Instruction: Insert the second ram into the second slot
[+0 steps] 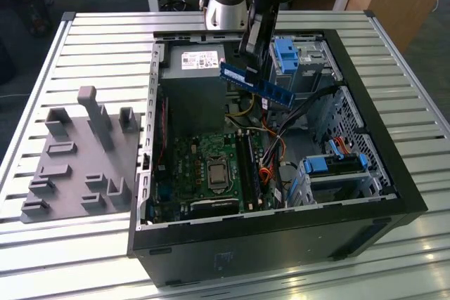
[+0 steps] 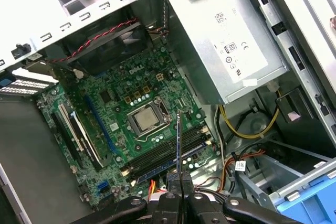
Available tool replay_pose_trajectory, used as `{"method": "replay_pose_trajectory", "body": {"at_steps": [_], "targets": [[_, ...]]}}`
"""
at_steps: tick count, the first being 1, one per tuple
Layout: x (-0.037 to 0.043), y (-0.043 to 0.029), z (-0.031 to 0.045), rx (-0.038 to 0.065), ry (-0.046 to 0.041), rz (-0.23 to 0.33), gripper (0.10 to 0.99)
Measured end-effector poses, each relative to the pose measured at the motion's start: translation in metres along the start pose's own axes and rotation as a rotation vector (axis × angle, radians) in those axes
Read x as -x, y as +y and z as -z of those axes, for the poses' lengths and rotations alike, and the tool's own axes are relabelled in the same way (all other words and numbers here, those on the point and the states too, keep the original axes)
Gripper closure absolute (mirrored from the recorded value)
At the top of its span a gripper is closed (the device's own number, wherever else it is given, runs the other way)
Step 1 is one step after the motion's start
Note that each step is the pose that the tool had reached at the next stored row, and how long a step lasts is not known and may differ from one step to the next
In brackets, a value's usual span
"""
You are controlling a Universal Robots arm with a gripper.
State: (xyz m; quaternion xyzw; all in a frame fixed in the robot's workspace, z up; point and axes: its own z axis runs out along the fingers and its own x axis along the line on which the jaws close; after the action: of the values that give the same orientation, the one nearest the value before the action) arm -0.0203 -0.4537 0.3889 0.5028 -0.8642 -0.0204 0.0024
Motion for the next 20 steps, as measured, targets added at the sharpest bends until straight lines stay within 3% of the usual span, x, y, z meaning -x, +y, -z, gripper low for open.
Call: {"method": "replay_pose_trajectory", "body": {"at_steps": [20], "targets": [[0.0,0.0,0.0,-0.001,-0.0033,-0.087,0.965]]}}
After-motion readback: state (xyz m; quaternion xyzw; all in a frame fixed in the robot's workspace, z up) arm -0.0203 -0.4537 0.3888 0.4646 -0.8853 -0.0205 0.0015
